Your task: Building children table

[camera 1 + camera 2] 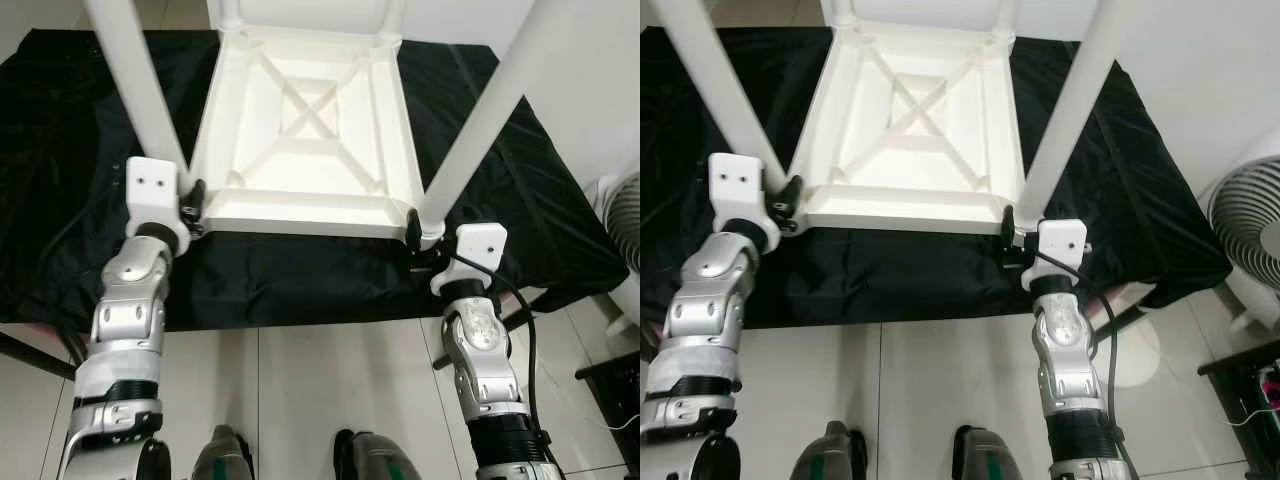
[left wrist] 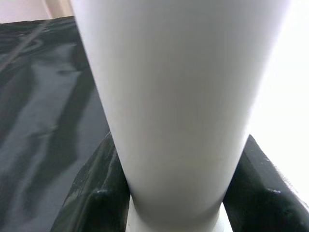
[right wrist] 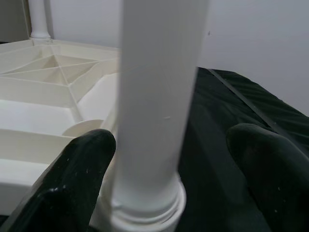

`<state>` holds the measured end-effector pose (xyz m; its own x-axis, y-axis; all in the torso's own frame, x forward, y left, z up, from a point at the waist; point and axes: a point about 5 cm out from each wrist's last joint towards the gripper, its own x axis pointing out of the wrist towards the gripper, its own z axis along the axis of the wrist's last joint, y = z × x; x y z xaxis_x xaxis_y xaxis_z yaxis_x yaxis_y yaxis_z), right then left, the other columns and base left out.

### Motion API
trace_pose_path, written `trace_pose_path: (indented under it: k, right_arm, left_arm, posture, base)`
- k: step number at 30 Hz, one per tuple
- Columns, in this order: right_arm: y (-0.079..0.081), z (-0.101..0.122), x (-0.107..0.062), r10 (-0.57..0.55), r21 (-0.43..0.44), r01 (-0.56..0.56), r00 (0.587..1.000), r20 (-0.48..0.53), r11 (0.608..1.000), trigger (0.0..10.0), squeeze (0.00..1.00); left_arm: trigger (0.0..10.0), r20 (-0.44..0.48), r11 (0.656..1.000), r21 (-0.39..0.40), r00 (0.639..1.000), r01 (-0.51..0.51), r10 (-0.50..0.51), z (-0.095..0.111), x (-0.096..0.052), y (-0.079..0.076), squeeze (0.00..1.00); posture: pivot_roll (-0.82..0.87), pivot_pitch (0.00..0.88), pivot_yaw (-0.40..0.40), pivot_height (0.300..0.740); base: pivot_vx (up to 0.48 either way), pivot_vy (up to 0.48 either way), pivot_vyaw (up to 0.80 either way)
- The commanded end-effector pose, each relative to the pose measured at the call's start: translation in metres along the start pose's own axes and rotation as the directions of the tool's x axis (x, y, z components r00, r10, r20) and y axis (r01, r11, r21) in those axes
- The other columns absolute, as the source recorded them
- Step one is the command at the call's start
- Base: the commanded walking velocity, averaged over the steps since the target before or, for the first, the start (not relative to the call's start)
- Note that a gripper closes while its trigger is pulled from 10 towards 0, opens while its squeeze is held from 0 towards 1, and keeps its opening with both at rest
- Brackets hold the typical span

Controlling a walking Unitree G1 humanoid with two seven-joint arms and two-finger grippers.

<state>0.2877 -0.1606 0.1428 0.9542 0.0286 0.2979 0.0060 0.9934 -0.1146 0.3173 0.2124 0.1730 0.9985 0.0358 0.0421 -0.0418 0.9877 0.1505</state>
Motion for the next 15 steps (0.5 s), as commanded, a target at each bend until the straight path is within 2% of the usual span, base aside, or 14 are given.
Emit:
trace_pose_path:
  k: [1,6,7,9,10,11,12,15]
  right_arm:
    - [-0.001,-0.004,0.0,0.011,-0.003,-0.011,1.0,-0.025,1.0,10.0,0.0]
    - [0.0,-0.004,0.001,0.024,-0.003,-0.024,0.999,-0.025,1.0,10.0,0.0]
    - [0.001,-0.004,0.002,0.031,-0.001,-0.031,0.999,-0.026,1.0,10.0,0.0]
    - [0.002,-0.004,0.003,0.041,0.002,-0.041,0.999,-0.027,0.999,10.0,0.0]
    - [0.005,-0.004,0.003,0.062,0.008,-0.062,0.998,-0.026,0.998,10.0,0.0]
    - [0.005,-0.004,0.003,0.062,0.008,-0.062,0.998,-0.026,0.998,10.0,0.0]
    - [0.007,-0.004,0.003,0.081,0.016,-0.08,0.996,-0.027,0.997,10.0,0.0]
    - [0.009,-0.004,0.003,0.092,0.022,-0.092,0.995,-0.027,0.996,10.0,0.0]
  left_arm:
    - [0.0,-0.039,0.98,0.059,0.981,-0.188,0.191,-0.006,-0.014,0.033,0.0]
    - [0.0,-0.035,0.971,0.065,0.972,-0.23,0.232,-0.005,-0.026,0.043,0.0]
    - [1.5,-0.042,0.967,0.071,0.967,-0.246,0.25,-0.006,-0.031,0.047,0.0]
    - [1.7,-0.048,0.964,0.072,0.964,-0.256,0.26,-0.007,-0.035,0.051,0.0]
    - [4.4,-0.053,0.962,0.075,0.962,-0.263,0.268,-0.009,-0.036,0.052,0.0]
    - [4.4,-0.053,0.962,0.075,0.962,-0.263,0.268,-0.009,-0.036,0.052,0.0]
    - [9.9,-0.059,0.961,0.092,0.962,-0.261,0.267,-0.009,-0.036,0.052,0.0]
    - [9.9,-0.065,0.961,0.103,0.962,-0.257,0.265,-0.009,-0.036,0.051,0.0]
  posture:
    - [0.06,0.105,-0.042,0.74]
    - [0.07,0.105,-0.053,0.74]
    - [0.07,0.107,-0.06,0.74]
    - [0.07,0.106,-0.062,0.74]
    - [0.08,0.107,-0.066,0.74]
    - [0.08,0.107,-0.066,0.74]
    - [0.08,0.109,-0.07,0.74]
    - [0.08,0.109,-0.07,0.74]
  base:
    - [0.0,0.0,0.0]
    - [0.0,0.0,0.0]
    - [0.0,0.0,0.0]
    - [0.0,0.0,0.0]
    - [0.0,0.0,0.0]
    - [0.0,0.0,0.0]
    - [0.0,0.0,0.0]
    - [0.0,0.0,0.0]
